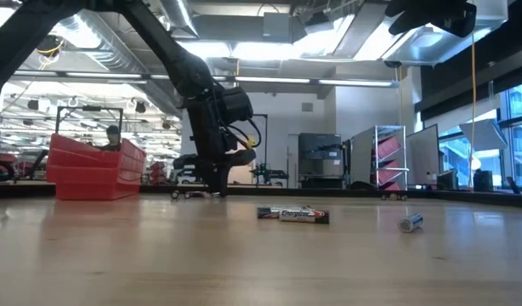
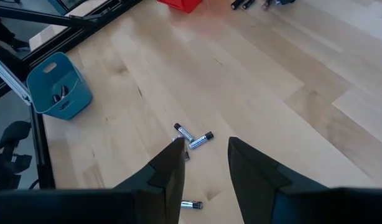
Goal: Sort batteries
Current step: Put the silver battery into the top red bin
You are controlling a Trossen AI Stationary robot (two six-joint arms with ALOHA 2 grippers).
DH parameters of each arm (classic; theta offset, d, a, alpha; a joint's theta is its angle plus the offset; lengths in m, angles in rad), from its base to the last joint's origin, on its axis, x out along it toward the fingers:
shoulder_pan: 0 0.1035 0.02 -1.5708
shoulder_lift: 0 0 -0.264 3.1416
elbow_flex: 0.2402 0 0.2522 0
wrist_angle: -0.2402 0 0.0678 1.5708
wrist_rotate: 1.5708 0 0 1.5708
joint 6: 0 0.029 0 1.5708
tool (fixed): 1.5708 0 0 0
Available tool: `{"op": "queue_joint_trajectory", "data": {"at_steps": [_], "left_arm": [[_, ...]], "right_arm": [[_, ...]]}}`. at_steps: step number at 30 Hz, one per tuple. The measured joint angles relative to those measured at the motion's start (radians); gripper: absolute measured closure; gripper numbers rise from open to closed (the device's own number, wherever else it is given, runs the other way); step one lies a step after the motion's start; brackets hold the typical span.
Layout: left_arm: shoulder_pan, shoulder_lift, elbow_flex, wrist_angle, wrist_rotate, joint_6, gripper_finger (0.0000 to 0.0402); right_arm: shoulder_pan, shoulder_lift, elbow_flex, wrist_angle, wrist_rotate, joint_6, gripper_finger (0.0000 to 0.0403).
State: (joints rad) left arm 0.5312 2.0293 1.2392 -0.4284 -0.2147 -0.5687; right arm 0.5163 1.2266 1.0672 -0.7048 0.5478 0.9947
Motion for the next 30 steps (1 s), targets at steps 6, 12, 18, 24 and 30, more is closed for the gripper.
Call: {"op": "queue_joint_trajectory", "data": {"at_steps": [6,12,18,24,30], "left_arm": [[0.001,-0.007,-0.002,0.020,0.014,0.003,0.0382],[0.001,-0.043,-0.006,0.029,0.028,0.067,0.0386],[-0.009,-0.137,-0.003,0.051,0.050,0.187,0.0387],[-0.061,-0.282,0.029,-0.011,0.017,0.374,0.0388],[-0.163,-0.465,0.120,-0.245,-0.044,0.531,0.0388]], "right_arm": [[0.000,0.000,0.000,0.000,-0.010,0.003,0.0279],[0.000,0.000,0.000,0.000,-0.010,0.003,0.0279],[0.000,0.000,0.000,0.000,-0.010,0.003,0.0279],[0.000,0.000,0.000,0.000,-0.009,0.003,0.0279],[0.000,0.000,0.000,0.000,0.028,-0.008,0.0279]]}}
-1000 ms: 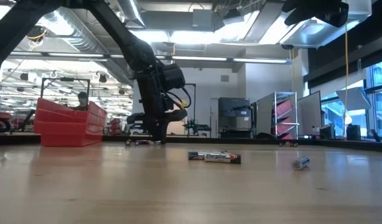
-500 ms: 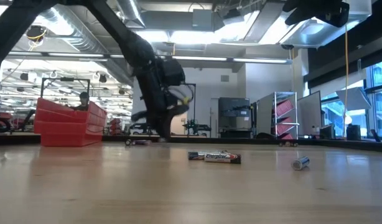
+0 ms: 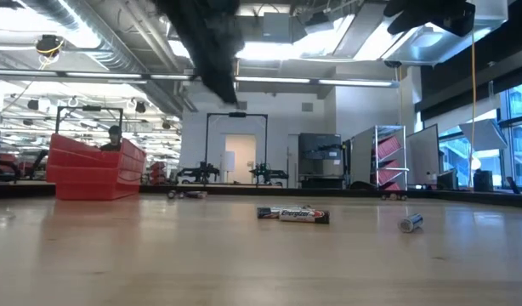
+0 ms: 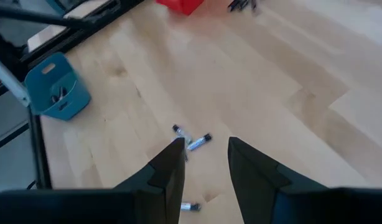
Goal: Sort batteries
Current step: Put the silver battery into the top red bin
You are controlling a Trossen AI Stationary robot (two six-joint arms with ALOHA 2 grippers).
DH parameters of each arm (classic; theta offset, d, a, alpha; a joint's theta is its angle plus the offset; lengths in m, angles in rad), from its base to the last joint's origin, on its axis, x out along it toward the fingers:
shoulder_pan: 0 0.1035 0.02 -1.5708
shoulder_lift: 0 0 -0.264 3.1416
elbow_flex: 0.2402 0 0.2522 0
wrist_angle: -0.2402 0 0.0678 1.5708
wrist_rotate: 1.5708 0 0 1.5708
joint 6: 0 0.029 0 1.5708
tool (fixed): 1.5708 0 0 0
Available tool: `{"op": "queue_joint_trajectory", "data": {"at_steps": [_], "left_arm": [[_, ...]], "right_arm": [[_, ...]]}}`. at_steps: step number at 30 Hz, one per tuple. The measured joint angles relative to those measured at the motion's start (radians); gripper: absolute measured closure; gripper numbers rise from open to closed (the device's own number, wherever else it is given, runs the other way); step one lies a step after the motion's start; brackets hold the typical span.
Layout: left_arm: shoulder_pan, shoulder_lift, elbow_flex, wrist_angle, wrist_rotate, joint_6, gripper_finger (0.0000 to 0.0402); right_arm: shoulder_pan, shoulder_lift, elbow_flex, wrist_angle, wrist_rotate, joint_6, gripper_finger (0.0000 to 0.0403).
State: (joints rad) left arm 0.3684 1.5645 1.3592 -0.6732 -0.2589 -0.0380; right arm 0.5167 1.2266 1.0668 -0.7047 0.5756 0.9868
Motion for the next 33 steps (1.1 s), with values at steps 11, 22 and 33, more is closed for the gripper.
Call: {"op": "queue_joint_trajectory", "data": {"at_steps": [11,22,33], "left_arm": [[-0.054,-0.194,0.063,-0.529,-0.110,-0.087,0.0388],[0.137,-0.333,-0.330,-0.536,-0.068,0.040,0.0388],[0.278,-0.358,-0.548,-0.312,0.010,0.211,0.0389]], "right_arm": [[0.000,0.000,0.000,-0.001,0.105,-0.028,0.0279],[0.000,0.000,0.000,0.000,0.080,-0.026,0.0279],[0.000,0.000,0.000,0.008,0.060,-0.024,0.0279]]}}
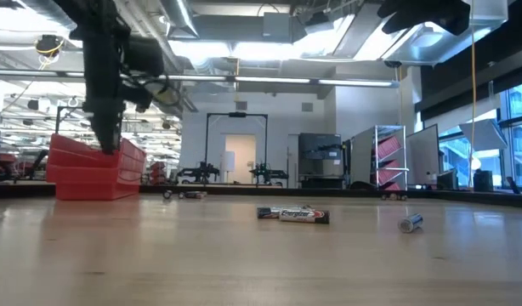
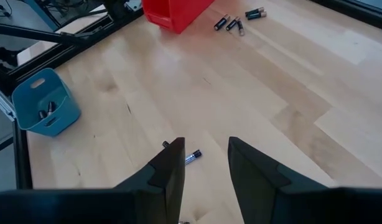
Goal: Sort batteries
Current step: Put the silver battery into the top red bin
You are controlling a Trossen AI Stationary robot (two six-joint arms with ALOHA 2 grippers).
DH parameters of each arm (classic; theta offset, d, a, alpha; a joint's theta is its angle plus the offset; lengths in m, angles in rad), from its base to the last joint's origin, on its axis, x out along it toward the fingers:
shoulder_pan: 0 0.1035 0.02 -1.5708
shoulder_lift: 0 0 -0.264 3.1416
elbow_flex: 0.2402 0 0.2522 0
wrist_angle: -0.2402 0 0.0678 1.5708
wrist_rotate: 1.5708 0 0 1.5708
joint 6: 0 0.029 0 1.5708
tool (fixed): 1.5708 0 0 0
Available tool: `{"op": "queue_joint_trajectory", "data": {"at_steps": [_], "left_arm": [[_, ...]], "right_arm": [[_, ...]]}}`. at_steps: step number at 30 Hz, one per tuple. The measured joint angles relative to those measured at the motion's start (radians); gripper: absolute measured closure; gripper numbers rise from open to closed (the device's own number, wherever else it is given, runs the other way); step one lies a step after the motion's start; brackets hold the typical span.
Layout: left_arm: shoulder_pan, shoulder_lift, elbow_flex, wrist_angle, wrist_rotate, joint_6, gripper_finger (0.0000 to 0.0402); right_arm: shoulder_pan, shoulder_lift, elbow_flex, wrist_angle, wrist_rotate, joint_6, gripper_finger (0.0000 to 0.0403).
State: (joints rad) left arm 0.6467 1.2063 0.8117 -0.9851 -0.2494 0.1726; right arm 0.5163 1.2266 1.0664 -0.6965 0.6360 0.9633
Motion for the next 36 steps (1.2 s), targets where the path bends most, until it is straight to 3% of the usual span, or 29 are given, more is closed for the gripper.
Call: {"op": "queue_joint_trajectory", "data": {"at_steps": [9,18,31,36], "left_arm": [[0.079,0.013,-0.096,0.070,0.041,0.217,0.0389],[0.119,0.017,-0.104,0.207,0.068,0.358,0.0389],[0.188,0.160,-0.106,0.250,0.101,0.417,0.0389],[0.188,0.179,-0.162,0.317,0.105,0.430,0.0389]], "right_arm": [[0.000,0.000,0.000,0.031,-0.001,0.001,0.0279],[0.000,0.000,0.000,0.053,0.000,0.001,0.0279],[0.000,0.000,0.000,0.075,0.000,0.039,0.0279],[0.000,0.000,0.000,0.095,0.000,0.038,0.0279]]}}
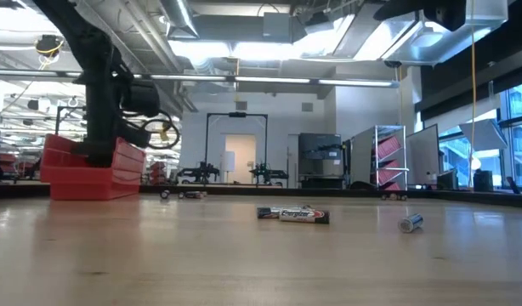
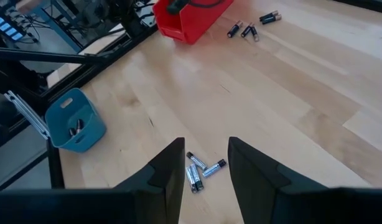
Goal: Sort batteries
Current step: Put the silver battery into the top red bin
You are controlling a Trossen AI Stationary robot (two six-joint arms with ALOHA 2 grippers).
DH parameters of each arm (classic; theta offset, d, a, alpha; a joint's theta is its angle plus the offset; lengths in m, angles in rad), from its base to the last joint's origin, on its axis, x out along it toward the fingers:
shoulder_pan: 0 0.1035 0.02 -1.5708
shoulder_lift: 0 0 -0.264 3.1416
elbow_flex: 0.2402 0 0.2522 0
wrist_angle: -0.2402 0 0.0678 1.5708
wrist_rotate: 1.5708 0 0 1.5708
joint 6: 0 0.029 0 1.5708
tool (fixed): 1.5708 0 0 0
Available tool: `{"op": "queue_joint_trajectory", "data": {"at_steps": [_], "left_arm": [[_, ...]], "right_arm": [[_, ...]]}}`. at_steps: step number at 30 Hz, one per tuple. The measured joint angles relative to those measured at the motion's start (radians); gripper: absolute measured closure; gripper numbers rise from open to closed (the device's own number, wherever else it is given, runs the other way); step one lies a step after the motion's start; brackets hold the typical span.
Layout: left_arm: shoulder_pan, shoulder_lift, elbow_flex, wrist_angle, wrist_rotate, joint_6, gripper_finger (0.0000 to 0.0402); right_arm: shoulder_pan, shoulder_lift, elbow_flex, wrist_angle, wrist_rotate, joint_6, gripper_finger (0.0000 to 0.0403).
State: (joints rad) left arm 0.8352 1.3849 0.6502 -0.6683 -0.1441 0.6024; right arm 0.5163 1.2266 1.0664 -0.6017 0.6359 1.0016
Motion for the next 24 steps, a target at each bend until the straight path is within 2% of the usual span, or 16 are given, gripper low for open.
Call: {"op": "queue_joint_trajectory", "data": {"at_steps": [6,15,20,24], "left_arm": [[0.000,-0.004,-0.031,0.053,0.016,-0.012,0.0376],[-0.001,-0.004,-0.034,0.061,0.010,-0.023,0.0306],[-0.001,-0.031,0.006,-0.092,-0.009,-0.072,0.0260],[-0.001,-0.086,0.092,-0.196,-0.006,-0.152,0.0237]], "right_arm": [[0.000,0.000,0.000,0.008,0.000,0.000,0.0279],[0.000,0.000,0.000,0.008,0.000,0.000,0.0278],[0.000,0.000,0.000,0.007,0.000,0.000,0.0279],[0.000,0.000,0.000,0.007,0.000,-0.004,0.0279]]}}
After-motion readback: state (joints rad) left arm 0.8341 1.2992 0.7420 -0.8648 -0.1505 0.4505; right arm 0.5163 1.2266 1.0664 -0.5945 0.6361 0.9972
